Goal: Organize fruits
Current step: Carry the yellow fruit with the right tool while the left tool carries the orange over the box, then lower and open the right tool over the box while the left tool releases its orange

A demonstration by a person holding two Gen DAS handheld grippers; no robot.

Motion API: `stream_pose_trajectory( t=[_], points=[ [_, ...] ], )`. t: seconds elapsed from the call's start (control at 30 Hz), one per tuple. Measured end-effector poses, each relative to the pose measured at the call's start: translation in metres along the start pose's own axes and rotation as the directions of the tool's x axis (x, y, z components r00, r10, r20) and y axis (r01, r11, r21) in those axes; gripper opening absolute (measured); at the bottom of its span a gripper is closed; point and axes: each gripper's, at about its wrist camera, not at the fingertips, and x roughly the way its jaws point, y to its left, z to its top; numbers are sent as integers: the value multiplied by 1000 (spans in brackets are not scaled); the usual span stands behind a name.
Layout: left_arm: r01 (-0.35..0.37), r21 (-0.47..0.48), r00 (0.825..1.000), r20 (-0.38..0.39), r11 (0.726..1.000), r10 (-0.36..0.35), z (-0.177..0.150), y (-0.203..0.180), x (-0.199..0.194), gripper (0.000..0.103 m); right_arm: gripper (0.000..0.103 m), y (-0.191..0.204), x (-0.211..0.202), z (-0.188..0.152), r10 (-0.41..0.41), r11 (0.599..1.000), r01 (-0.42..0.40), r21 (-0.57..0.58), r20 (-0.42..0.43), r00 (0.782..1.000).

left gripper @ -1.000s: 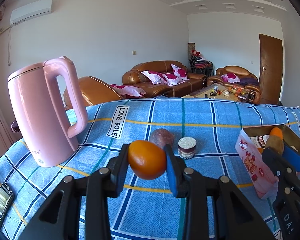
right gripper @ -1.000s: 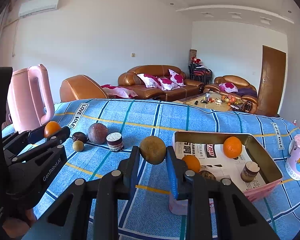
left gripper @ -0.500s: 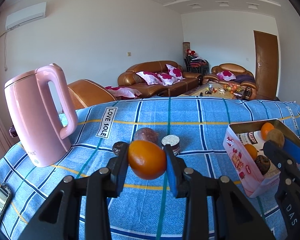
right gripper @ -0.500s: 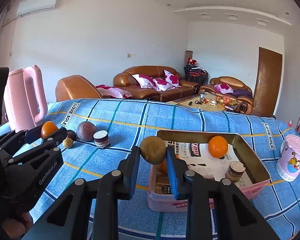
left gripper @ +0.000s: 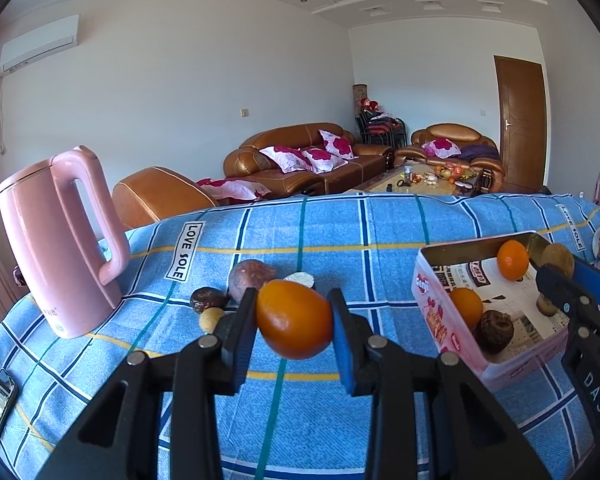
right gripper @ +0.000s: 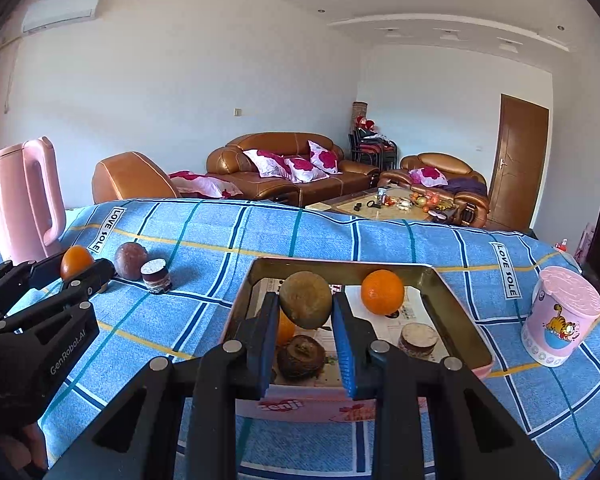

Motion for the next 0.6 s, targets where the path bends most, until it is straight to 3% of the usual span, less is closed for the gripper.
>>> stream_pose_trajectory(
  t=[0.3,0.6],
  points=[
    [45,10,999,-1,999,-45,2,-23,0,36,28,-34,2,-2,-48,999,48,20,-1,999],
    [140,25,990,5,990,-141,9,-56,-1,36,28,-72,6,-3,-111,992,112,54,-9,994]
  ],
)
